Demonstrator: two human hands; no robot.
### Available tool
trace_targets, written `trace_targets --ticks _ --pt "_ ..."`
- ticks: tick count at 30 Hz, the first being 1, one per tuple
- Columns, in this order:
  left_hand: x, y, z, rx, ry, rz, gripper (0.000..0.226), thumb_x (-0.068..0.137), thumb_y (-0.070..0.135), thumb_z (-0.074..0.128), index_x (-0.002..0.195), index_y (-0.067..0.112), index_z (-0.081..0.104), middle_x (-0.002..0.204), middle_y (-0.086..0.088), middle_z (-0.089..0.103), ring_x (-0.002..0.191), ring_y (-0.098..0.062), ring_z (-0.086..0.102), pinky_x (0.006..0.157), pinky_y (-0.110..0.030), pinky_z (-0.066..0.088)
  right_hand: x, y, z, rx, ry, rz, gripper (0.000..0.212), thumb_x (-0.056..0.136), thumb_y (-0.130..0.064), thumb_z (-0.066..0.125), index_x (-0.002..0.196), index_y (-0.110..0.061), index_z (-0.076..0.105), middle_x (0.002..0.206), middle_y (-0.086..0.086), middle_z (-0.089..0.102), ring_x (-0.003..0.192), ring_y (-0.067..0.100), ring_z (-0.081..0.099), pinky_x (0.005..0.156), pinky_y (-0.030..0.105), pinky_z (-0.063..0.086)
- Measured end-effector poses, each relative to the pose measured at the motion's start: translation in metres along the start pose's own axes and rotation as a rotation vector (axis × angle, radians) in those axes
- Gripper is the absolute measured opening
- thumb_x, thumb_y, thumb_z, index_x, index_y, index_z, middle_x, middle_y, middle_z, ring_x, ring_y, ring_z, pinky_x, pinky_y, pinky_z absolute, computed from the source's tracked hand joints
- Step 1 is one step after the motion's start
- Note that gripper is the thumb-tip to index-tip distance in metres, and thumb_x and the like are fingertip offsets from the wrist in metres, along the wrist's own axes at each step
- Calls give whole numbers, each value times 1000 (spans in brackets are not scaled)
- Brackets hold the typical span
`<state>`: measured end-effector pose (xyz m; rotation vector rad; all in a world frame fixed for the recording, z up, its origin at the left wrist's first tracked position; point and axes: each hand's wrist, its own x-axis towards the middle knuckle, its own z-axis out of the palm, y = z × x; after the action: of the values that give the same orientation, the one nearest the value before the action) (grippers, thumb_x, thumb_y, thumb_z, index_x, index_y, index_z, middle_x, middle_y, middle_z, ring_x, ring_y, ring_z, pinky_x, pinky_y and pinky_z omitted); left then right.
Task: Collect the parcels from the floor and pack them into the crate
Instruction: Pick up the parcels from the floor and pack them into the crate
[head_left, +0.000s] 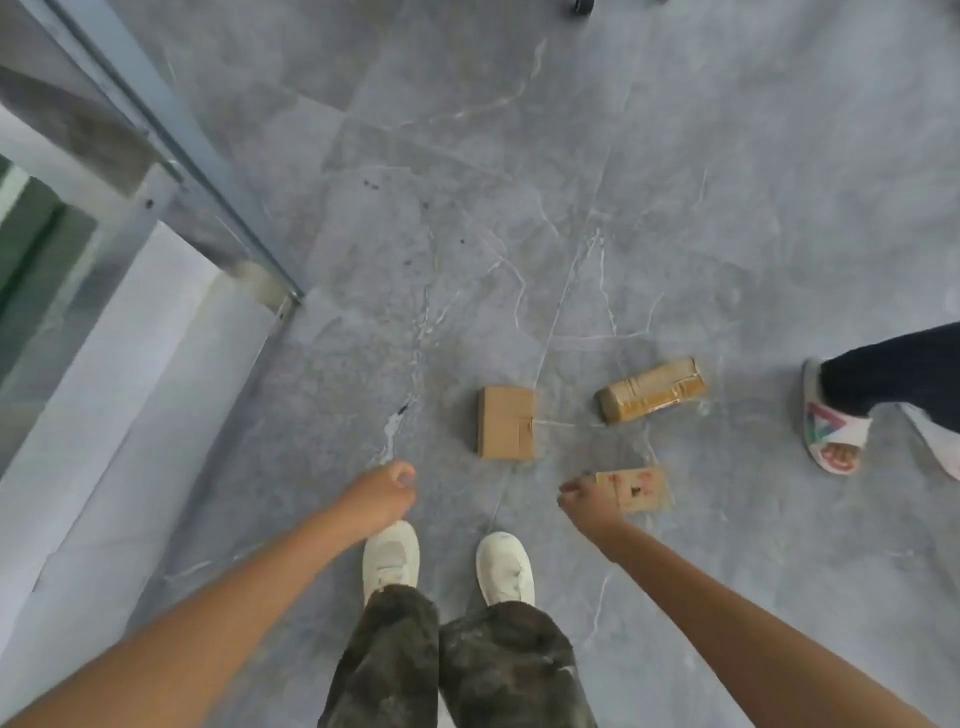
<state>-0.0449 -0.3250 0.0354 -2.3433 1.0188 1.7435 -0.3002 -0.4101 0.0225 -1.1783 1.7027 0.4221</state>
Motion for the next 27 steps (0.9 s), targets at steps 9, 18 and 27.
trace_targets --ticks 9,18,27 --pt "225 42 114 -23 -165 -48 64 95 13 41 149 7 6 155 -18 13 141 -33 18 115 -39 19 208 13 76 158 -6 60 65 90 -15 55 146 -4 24 144 17 38 125 28 44 94 32 39" --pt "161 47 111 -580 31 -56 63 79 -13 54 136 3 34 134 -12 44 108 -20 48 79 -28 43 126 6 57 398 60 -103 48 89 -1 51 136 -6 46 95 7 53 82 14 52 67 18 44" --pt "-49 94 -23 -784 281 275 57 72 -11 67 123 13 58 108 -3 62 100 -13 61 78 -18 50 -104 -72 -36 761 164 -394 44 90 -1 57 129 -22 54 117 2 59 100 10 59 72 12 50"
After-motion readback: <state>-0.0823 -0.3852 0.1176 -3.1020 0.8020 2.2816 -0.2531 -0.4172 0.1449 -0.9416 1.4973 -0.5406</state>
